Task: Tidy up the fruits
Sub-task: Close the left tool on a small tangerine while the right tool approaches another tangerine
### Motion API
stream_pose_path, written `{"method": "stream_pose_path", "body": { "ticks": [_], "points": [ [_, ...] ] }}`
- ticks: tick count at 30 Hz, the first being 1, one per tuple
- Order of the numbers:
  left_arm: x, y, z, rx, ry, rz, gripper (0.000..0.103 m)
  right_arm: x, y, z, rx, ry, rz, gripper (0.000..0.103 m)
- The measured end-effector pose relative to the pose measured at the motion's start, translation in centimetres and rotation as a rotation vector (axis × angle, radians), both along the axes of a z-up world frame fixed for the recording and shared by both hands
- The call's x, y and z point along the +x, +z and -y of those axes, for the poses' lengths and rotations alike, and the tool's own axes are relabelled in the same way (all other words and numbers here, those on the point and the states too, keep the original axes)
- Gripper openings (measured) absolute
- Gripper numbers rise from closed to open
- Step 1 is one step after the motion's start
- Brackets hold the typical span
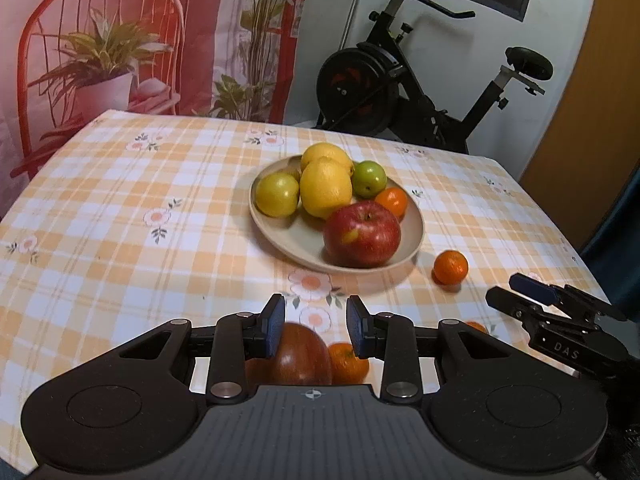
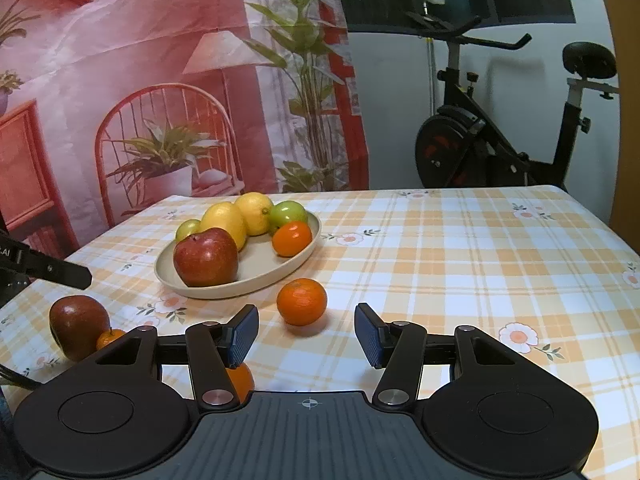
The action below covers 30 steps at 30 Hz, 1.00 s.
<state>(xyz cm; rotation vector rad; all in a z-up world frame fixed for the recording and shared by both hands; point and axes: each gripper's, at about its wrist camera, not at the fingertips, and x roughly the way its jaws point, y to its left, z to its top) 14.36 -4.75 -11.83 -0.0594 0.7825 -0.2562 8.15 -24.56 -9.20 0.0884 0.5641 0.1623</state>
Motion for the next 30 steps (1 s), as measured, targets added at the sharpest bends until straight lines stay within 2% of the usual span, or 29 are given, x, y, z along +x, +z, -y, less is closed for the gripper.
{"method": "stream_pose_path", "body": {
  "ticks": [8, 19, 26, 30],
  "points": [
    [-0.9, 0.0, 0.6, 0.021, -0.026, 0.001, 0.035, -0.3, 0.1, -0.2, -0.003, 0.018, 0.014, 0.05],
    [-2.0, 0.3, 0.0, 0.022, -0.002, 0.018, 0.035, -0.8, 0.1, -0.3, -0.001, 0.018, 0.028, 0.051],
    [-1.7, 0.5, -1.7, -0.024, 0.052, 0.005, 0.035, -0.8, 0.1, -0.1, 0.002, 0.01, 0.023, 0.051],
    [-2.2, 0.2, -1.6, -0.031, 0.036, 0.01, 0.035, -0.8, 0.1, 0.0, 0.003, 0.011, 0.025, 0.051]
  ]
}}
